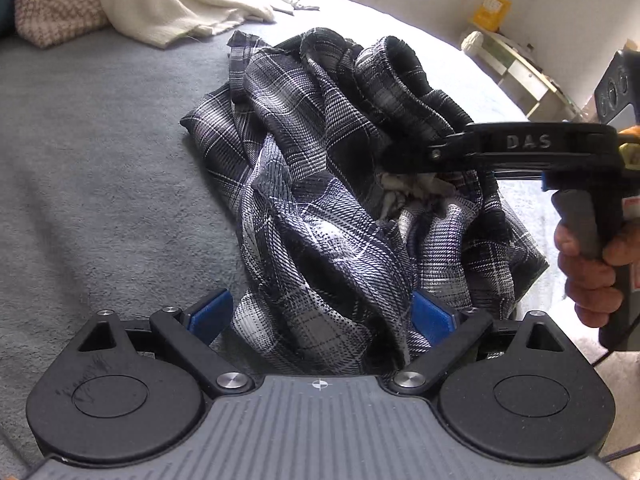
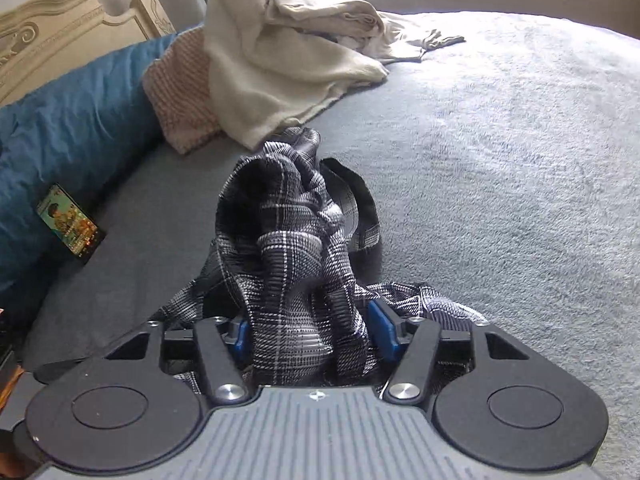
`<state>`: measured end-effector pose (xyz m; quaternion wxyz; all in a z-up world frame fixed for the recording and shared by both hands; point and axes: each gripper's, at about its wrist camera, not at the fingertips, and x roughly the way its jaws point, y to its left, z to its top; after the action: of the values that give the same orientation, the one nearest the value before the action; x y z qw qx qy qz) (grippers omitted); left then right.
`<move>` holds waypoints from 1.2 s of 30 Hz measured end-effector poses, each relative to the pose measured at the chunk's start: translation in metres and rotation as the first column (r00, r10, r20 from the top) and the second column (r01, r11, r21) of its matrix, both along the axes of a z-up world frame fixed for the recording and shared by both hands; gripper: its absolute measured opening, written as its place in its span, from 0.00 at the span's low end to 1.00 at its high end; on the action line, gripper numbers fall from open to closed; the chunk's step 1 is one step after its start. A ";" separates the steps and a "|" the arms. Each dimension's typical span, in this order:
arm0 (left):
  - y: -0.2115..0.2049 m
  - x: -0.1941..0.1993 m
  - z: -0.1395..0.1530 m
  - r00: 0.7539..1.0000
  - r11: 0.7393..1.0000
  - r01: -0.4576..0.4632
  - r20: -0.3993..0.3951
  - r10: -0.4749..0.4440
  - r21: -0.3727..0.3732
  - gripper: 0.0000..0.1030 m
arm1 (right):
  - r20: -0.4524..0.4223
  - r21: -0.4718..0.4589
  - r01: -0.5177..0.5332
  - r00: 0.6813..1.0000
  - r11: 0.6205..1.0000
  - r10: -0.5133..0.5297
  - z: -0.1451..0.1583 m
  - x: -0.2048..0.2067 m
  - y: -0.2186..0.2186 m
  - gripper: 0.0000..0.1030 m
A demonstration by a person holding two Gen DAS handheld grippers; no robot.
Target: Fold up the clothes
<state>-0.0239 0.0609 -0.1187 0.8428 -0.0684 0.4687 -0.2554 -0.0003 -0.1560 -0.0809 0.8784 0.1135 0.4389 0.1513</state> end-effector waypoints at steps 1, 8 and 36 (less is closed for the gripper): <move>0.000 0.000 0.000 1.000 1.000 0.002 -0.001 -0.002 0.000 0.94 | 0.007 -0.008 -0.002 1.000 1.000 0.002 -0.001 -0.001 0.002 0.50; -0.003 0.000 -0.002 1.000 1.000 0.008 -0.003 -0.008 0.000 0.94 | 0.065 -0.068 -0.011 0.998 0.998 0.015 0.004 -0.007 0.009 0.36; 0.046 0.008 0.065 0.960 0.996 -0.090 0.266 0.089 -0.008 0.94 | 0.296 -0.158 -0.254 0.910 0.954 0.291 0.039 -0.043 0.063 0.17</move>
<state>-0.0160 0.1068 -0.0538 0.9090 -0.0530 0.3481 -0.2230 -0.0435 -0.0935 -0.0417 0.9125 -0.0256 0.3124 0.2629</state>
